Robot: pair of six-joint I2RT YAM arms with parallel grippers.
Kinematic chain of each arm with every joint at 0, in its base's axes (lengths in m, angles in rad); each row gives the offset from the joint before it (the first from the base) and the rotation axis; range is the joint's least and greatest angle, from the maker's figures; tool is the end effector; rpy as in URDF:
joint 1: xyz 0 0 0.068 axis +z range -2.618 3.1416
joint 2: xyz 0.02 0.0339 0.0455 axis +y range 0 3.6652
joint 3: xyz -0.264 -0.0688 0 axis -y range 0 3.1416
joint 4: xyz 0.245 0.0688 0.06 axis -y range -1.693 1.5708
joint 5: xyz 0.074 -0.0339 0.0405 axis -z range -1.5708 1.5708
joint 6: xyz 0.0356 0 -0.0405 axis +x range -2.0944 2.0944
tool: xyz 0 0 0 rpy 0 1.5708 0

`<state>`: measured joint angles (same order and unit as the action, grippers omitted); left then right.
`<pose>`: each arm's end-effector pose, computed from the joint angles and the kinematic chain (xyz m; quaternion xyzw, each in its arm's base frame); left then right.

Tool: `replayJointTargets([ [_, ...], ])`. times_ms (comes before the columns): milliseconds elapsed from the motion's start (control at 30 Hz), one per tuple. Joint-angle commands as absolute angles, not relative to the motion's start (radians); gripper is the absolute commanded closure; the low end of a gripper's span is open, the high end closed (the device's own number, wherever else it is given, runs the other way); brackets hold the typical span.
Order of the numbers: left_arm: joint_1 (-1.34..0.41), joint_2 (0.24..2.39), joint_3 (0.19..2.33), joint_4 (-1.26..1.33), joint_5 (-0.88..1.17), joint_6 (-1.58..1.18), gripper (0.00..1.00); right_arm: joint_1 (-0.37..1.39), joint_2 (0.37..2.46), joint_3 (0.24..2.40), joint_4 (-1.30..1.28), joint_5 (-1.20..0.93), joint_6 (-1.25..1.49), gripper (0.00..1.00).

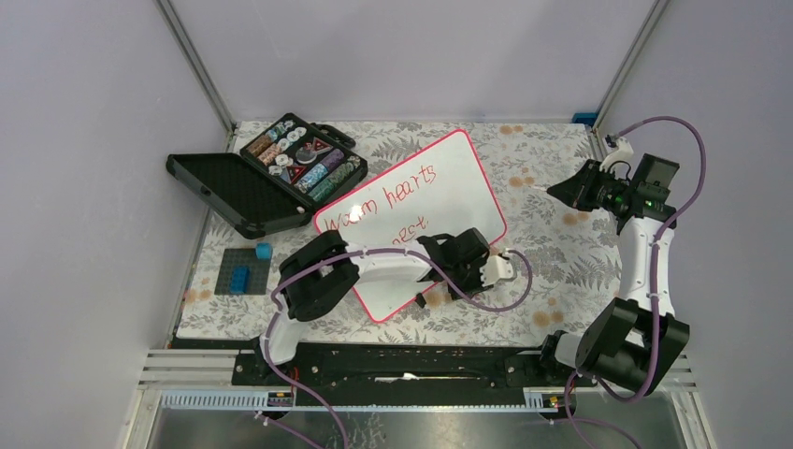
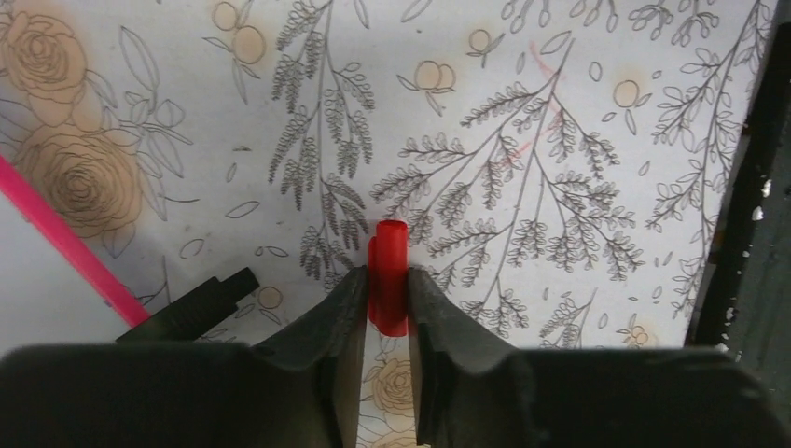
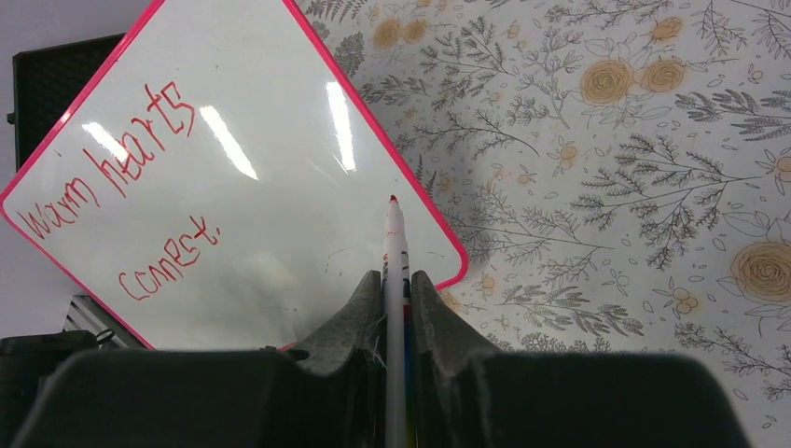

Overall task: Write a sentence on the whiteboard
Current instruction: Pick up the pen cap from the center of the board.

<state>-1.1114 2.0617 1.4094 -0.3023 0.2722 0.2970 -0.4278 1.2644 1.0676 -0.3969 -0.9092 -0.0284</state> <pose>0.1857 -0.3970 0.1569 0.6426 0.6929 -0.2377 0.2247 0.2590 -0.0872 0.3225 -0.0446 0.8185 0.2823 0.4984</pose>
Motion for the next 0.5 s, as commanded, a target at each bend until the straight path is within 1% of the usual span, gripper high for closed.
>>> replayJointTargets([
  [0,-1.137,2.063,1.464,-0.405,0.258,0.289,0.83,-0.431,1.237,1.072,-0.369,-0.962,-0.037,1.00],
  [133,-1.113,1.988,1.529,-0.548,0.319,0.277,0.94,-0.431,1.246,1.083,-0.377,-1.028,-0.035,1.00],
  [233,-1.054,1.894,1.552,-0.603,0.396,0.292,1.00,-0.430,1.245,1.086,-0.378,-1.086,-0.029,1.00],
  [467,-0.887,1.624,1.514,-0.619,0.471,0.366,1.00,-0.409,1.209,1.078,-0.382,-1.255,0.008,1.00],
])
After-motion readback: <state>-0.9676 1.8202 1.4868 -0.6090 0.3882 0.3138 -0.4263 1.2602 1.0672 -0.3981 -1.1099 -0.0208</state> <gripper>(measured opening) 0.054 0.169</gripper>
